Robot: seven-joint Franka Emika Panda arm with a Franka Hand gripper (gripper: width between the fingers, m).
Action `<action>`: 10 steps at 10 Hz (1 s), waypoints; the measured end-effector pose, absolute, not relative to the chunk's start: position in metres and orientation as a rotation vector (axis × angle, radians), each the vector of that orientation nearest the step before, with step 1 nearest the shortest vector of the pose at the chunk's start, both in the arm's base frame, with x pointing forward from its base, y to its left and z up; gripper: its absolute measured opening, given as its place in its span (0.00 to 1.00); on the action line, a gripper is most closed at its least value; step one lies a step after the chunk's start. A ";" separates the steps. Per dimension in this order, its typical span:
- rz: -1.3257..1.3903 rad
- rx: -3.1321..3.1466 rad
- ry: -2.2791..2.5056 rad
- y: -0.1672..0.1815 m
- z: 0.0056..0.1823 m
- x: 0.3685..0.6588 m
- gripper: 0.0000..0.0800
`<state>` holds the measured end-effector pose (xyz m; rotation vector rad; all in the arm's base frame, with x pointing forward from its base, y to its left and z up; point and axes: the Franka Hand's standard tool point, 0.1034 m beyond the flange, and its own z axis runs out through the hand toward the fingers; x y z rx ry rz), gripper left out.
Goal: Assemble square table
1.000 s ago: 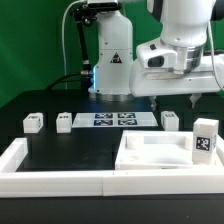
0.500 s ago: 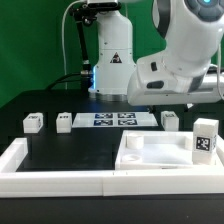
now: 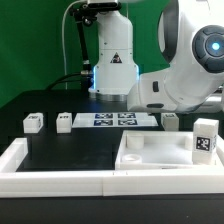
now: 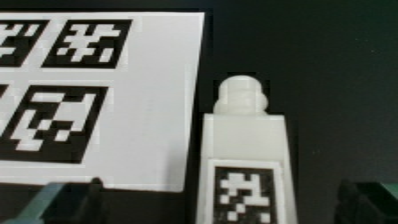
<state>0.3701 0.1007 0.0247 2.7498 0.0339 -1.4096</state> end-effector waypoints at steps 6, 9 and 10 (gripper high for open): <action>-1.354 2.769 0.026 0.102 0.006 0.359 0.81; -1.354 2.761 0.009 0.102 0.005 0.357 0.81; -1.352 2.761 0.005 0.102 0.006 0.357 0.68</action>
Offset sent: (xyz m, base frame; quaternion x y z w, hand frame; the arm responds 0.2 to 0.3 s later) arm -0.0141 0.0018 -0.0189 -0.0083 0.0312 -0.0064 0.9995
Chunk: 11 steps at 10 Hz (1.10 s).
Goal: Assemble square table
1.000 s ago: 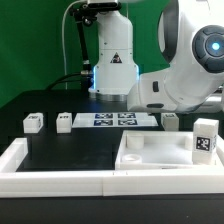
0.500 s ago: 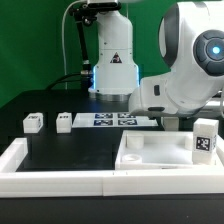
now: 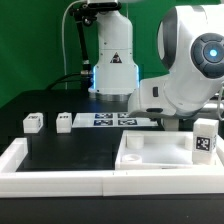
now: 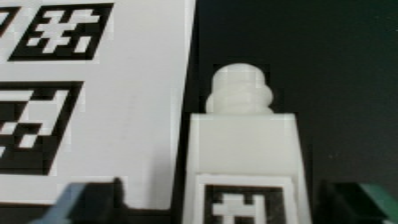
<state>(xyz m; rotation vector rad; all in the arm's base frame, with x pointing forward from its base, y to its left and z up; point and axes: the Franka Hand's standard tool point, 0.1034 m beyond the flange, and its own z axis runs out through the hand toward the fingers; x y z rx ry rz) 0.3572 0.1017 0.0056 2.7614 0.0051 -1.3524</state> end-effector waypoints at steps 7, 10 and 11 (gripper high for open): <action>-1.355 2.764 -0.006 0.099 0.006 0.358 0.36; -1.367 2.767 0.026 0.084 0.026 0.365 0.36; -1.382 2.760 0.018 0.079 0.041 0.367 0.36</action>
Offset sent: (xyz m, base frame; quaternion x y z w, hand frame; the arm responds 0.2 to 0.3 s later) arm 0.0000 0.0000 0.0000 0.0000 0.0000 0.0000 1.0000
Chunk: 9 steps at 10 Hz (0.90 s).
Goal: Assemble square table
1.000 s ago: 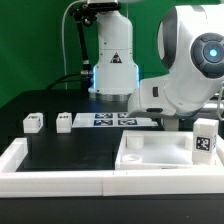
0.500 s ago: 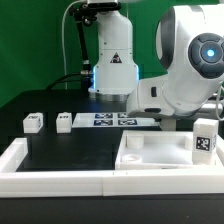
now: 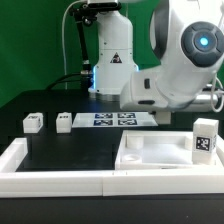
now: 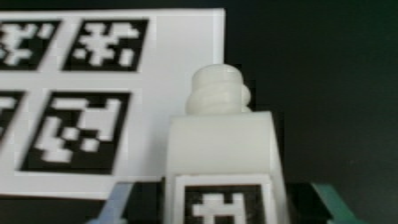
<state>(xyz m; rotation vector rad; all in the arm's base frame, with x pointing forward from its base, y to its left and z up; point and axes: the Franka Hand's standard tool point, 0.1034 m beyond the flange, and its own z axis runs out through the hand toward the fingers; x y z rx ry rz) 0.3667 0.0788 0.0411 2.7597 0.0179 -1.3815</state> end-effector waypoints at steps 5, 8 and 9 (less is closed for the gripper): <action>-1.374 2.758 -0.036 0.071 0.067 0.372 0.36; -1.058 2.920 0.033 0.069 0.070 0.396 0.36; -0.972 2.960 0.056 0.068 0.081 0.407 0.36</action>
Offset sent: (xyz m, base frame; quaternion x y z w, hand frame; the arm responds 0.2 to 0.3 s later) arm 0.0000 0.0000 0.0000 0.0000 0.0650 0.0000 0.9979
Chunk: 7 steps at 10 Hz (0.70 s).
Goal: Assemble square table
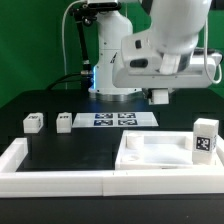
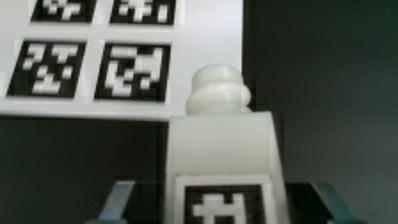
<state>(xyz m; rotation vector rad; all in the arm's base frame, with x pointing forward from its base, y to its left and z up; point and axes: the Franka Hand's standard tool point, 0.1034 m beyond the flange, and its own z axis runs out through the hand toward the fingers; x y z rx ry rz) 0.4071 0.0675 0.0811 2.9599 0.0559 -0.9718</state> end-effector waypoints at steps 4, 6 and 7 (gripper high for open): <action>-0.696 3.046 0.097 0.062 0.121 0.448 0.36; -0.459 3.104 0.101 0.064 0.117 0.450 0.36; -0.318 3.128 0.102 0.064 0.117 0.454 0.36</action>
Offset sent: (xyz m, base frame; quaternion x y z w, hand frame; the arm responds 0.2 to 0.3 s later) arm 0.0295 -0.0164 0.0399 -0.0436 0.0808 -0.0138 0.9957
